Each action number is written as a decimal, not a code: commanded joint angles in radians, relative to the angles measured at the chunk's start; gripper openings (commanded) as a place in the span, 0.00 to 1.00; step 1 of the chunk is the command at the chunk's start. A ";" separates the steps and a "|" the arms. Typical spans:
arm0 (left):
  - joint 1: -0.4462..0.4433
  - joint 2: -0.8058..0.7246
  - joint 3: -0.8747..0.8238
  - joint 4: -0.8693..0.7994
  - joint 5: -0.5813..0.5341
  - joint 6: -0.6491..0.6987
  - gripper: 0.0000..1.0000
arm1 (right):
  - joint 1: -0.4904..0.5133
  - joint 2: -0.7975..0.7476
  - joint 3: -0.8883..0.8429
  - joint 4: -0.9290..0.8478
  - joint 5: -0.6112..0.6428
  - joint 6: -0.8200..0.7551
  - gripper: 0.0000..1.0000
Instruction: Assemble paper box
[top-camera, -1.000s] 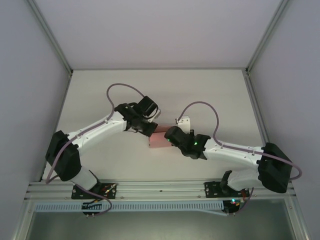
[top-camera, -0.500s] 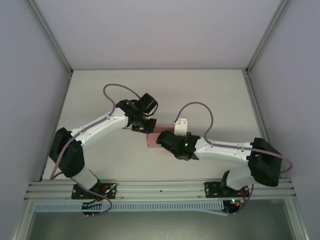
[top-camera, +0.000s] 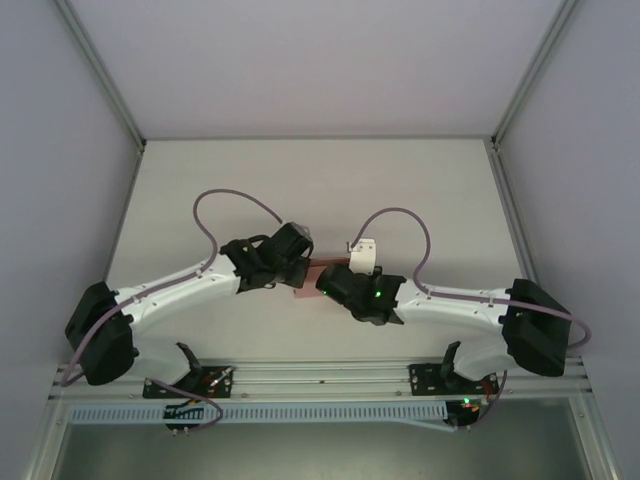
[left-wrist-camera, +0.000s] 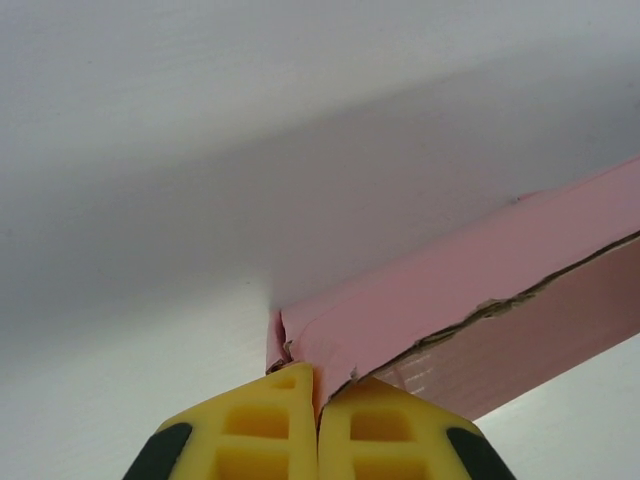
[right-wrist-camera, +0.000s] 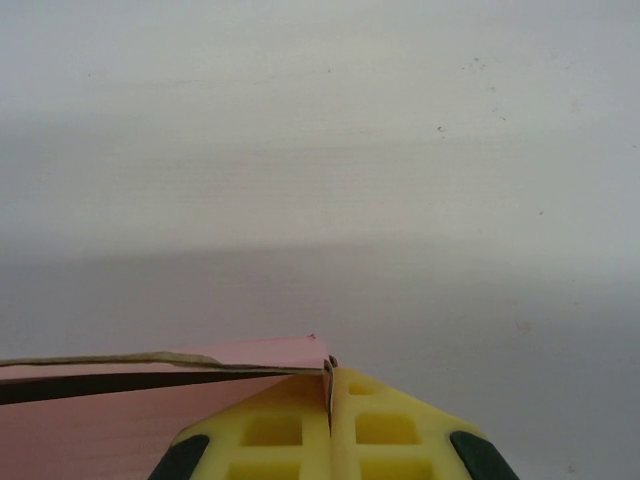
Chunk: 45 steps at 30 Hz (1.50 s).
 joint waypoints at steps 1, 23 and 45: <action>-0.040 -0.046 -0.094 -0.028 -0.158 -0.049 0.00 | 0.007 0.034 -0.046 -0.081 -0.074 0.001 0.00; -0.065 -0.125 -0.140 0.096 -0.391 -0.033 0.00 | 0.007 0.023 -0.076 -0.009 -0.086 -0.080 0.00; -0.065 -0.179 -0.163 0.085 -0.248 -0.053 0.16 | 0.007 0.071 -0.033 -0.013 -0.123 -0.093 0.00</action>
